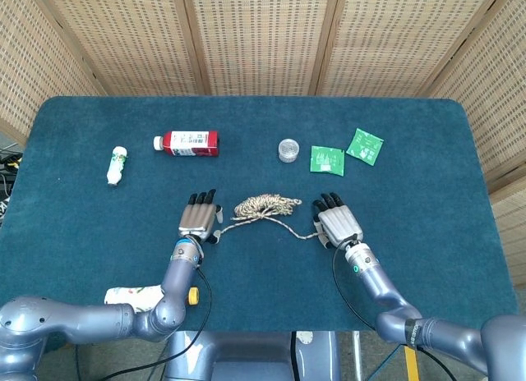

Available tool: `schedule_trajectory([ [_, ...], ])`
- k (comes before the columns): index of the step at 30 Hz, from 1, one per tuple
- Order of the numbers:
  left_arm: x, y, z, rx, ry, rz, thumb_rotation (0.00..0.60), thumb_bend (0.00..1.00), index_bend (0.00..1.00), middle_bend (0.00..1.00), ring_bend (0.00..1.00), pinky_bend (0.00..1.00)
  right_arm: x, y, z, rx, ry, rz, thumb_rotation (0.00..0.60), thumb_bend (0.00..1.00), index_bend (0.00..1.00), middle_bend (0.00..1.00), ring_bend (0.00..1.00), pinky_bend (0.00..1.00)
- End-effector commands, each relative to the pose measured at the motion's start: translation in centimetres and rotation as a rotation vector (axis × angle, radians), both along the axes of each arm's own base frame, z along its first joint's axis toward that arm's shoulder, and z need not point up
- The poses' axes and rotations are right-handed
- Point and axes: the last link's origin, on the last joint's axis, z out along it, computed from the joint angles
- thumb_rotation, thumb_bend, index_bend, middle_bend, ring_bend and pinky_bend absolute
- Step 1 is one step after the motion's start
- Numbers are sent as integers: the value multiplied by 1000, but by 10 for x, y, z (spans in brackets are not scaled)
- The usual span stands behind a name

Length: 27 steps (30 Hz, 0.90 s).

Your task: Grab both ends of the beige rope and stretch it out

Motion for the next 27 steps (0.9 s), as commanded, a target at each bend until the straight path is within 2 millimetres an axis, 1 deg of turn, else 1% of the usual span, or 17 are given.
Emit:
schedule_trajectory([
  [1, 2, 0, -6, -11, 6, 3, 600, 411, 463, 0, 0, 0, 0, 0, -1, 2, -3, -3, 600, 511, 692, 152, 0, 0],
  [10, 11, 1, -17, -25, 7, -1, 600, 410, 480, 0, 0, 0, 2, -2, 1, -3, -6, 0, 600, 512, 693, 153, 0, 0],
  [20, 7, 1, -24, -25, 22, 2, 600, 409, 480, 0, 0, 0, 0, -3, 2, -6, -8, -9, 600, 510, 696, 154, 0, 0],
  [27, 10, -3, -27, -31, 34, -10, 600, 413, 480, 0, 0, 0, -2, -4, 2, -8, -10, -16, 600, 511, 696, 154, 0, 0],
])
